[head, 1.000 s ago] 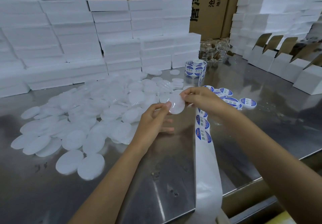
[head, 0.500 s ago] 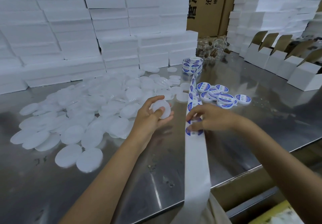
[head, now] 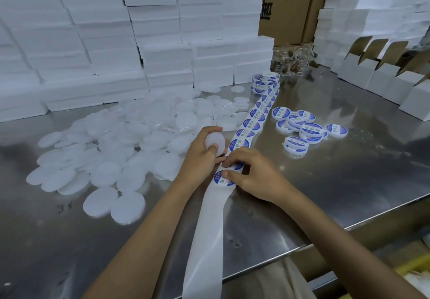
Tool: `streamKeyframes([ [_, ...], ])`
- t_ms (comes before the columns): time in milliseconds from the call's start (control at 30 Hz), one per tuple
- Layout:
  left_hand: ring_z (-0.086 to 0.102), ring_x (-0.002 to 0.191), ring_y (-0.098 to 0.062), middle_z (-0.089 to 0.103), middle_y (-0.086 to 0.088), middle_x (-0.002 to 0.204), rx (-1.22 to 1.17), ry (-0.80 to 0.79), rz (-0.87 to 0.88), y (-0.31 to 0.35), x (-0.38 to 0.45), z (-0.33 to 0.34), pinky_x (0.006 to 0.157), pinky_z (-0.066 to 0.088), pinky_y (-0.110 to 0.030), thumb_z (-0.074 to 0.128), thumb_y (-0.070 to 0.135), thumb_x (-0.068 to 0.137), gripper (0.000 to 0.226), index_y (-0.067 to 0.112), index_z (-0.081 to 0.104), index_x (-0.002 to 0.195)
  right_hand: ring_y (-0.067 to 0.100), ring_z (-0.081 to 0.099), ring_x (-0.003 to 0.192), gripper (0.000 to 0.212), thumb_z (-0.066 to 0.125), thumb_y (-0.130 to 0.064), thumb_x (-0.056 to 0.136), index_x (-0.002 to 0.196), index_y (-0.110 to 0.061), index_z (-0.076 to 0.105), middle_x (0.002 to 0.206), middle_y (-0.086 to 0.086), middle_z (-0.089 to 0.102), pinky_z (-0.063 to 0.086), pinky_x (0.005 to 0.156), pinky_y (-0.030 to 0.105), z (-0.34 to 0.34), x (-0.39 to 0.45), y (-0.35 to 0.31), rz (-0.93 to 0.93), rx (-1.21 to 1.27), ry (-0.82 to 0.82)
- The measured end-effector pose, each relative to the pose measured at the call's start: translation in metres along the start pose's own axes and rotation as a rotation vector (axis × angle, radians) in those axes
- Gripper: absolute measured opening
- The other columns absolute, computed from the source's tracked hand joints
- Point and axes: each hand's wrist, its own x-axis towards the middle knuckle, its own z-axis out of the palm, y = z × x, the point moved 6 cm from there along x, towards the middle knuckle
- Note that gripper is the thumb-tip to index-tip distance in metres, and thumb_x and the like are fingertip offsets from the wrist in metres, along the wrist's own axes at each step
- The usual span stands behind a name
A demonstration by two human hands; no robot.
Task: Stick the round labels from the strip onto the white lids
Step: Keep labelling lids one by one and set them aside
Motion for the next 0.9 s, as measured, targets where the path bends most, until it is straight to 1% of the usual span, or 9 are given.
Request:
streamKeyframes([
  [200, 0.074, 0.097, -0.027, 0.058, -0.001, 0.112, -0.024, -0.009, 0.006, 0.001, -0.002, -0.001, 0.079, 0.063, -0.032, 0.032, -0.01, 0.098, 0.048, 0.019, 0.057, 0.127, 0.009, 0.055, 0.103, 0.017, 0.078, -0.019, 0.084, 0.099, -0.015, 0.073, 0.105, -0.006, 0.066, 0.04, 0.09, 0.015, 0.001, -0.002, -0.003, -0.013, -0.008, -0.009],
  [367, 0.073, 0.1, -0.021, 0.058, -0.006, 0.123, 0.043, -0.031, 0.038, 0.002, -0.003, 0.0, 0.081, 0.063, -0.037, 0.034, -0.007, 0.099, 0.046, 0.025, 0.057, 0.123, 0.0, 0.051, 0.101, 0.01, 0.077, -0.016, 0.084, 0.092, -0.016, 0.071, 0.099, -0.01, 0.066, 0.035, 0.086, 0.009, 0.005, -0.004, -0.004, -0.002, 0.009, 0.01],
  [433, 0.075, 0.092, -0.015, 0.059, -0.001, 0.116, 0.056, -0.034, 0.034, 0.001, -0.003, 0.0, 0.076, 0.063, -0.032, 0.033, -0.006, 0.099, 0.047, 0.027, 0.057, 0.121, -0.001, 0.051, 0.091, 0.01, 0.076, -0.017, 0.084, 0.09, -0.018, 0.07, 0.09, -0.018, 0.063, 0.036, 0.078, 0.009, 0.005, -0.006, -0.004, 0.011, 0.02, 0.031],
  [500, 0.072, 0.088, 0.0, 0.059, 0.009, 0.11, 0.129, -0.031, 0.066, 0.002, -0.003, -0.002, 0.069, 0.06, -0.022, 0.035, -0.004, 0.099, 0.045, 0.029, 0.056, 0.122, 0.001, 0.055, 0.088, 0.011, 0.076, -0.014, 0.083, 0.09, -0.017, 0.069, 0.087, -0.024, 0.062, 0.041, 0.073, 0.011, 0.003, -0.009, -0.008, 0.005, 0.071, 0.054],
  [567, 0.064, 0.088, 0.015, 0.059, 0.017, 0.107, 0.253, -0.032, 0.117, 0.006, -0.004, -0.004, 0.065, 0.053, -0.011, 0.038, 0.0, 0.099, 0.043, 0.03, 0.054, 0.126, 0.008, 0.061, 0.09, 0.01, 0.076, -0.01, 0.083, 0.09, -0.014, 0.07, 0.093, -0.017, 0.067, 0.05, 0.076, 0.022, 0.0, -0.011, -0.015, -0.021, 0.14, 0.07],
  [633, 0.058, 0.09, 0.018, 0.062, 0.013, 0.106, 0.344, -0.037, 0.14, 0.008, -0.005, -0.005, 0.067, 0.05, -0.01, 0.039, 0.004, 0.098, 0.044, 0.03, 0.054, 0.13, 0.019, 0.065, 0.091, 0.009, 0.075, -0.006, 0.083, 0.086, -0.013, 0.071, 0.093, -0.002, 0.071, 0.051, 0.082, 0.033, -0.004, -0.012, -0.02, -0.021, 0.246, 0.081],
  [733, 0.057, 0.096, 0.016, 0.062, 0.01, 0.113, 0.372, -0.05, 0.152, 0.011, -0.004, -0.005, 0.074, 0.051, -0.013, 0.04, 0.01, 0.098, 0.041, 0.031, 0.055, 0.129, 0.024, 0.066, 0.084, 0.01, 0.072, 0.002, 0.085, 0.083, -0.008, 0.07, 0.093, 0.015, 0.072, 0.053, 0.086, 0.041, -0.011, -0.01, -0.014, 0.111, 0.591, 0.095],
  [800, 0.057, 0.101, 0.012, 0.062, 0.011, 0.117, 0.348, -0.047, 0.139, 0.01, -0.002, -0.006, 0.077, 0.053, -0.016, 0.041, 0.009, 0.098, 0.039, 0.031, 0.057, 0.126, 0.024, 0.065, 0.085, 0.008, 0.066, 0.003, 0.088, 0.087, -0.005, 0.066, 0.091, 0.018, 0.069, 0.051, 0.085, 0.041, -0.014, -0.006, -0.006, 0.225, 0.822, 0.103],
  [900, 0.061, 0.098, 0.006, 0.06, 0.01, 0.118, 0.308, -0.062, 0.082, 0.008, -0.001, -0.009, 0.074, 0.055, -0.015, 0.042, 0.006, 0.101, 0.038, 0.034, 0.06, 0.118, 0.03, 0.061, 0.093, 0.012, 0.058, 0.0, 0.091, 0.086, -0.011, 0.058, 0.095, 0.016, 0.065, 0.046, 0.084, 0.04, -0.022, 0.006, 0.004, 0.335, 1.072, 0.131],
])
